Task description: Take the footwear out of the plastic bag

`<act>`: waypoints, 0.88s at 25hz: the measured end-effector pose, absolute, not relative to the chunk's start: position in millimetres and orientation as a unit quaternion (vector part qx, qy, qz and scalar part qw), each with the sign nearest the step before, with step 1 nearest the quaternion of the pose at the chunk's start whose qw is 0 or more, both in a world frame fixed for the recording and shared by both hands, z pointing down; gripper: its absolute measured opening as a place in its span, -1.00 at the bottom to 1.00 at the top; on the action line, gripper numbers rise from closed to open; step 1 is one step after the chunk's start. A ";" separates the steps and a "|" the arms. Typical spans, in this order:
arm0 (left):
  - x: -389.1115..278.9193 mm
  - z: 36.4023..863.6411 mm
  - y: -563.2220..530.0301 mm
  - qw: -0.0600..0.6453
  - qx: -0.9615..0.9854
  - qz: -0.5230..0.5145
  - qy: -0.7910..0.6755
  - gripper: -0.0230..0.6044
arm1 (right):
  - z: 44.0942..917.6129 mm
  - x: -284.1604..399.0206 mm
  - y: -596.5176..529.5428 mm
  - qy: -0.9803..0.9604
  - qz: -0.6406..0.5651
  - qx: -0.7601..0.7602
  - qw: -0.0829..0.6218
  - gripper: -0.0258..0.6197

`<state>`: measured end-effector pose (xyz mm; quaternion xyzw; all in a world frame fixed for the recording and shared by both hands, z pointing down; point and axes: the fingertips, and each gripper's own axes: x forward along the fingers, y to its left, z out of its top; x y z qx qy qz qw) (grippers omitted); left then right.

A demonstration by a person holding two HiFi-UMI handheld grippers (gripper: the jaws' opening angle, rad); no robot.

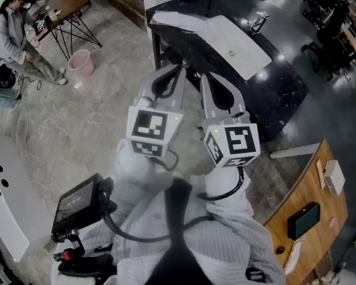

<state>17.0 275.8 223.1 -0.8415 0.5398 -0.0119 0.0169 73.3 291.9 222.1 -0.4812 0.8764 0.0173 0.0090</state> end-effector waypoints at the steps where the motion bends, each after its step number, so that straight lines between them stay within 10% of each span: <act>1: 17.0 224.1 276.8 0.017 -0.842 -0.012 0.539 -0.93 | 223.1 73.1 293.1 0.876 0.017 -0.482 0.010 -0.89; 22: 7.5 249.4 270.3 -0.016 -0.825 -0.024 0.564 -0.93 | 247.7 88.3 283.6 0.875 -0.023 -0.484 -0.008 -0.88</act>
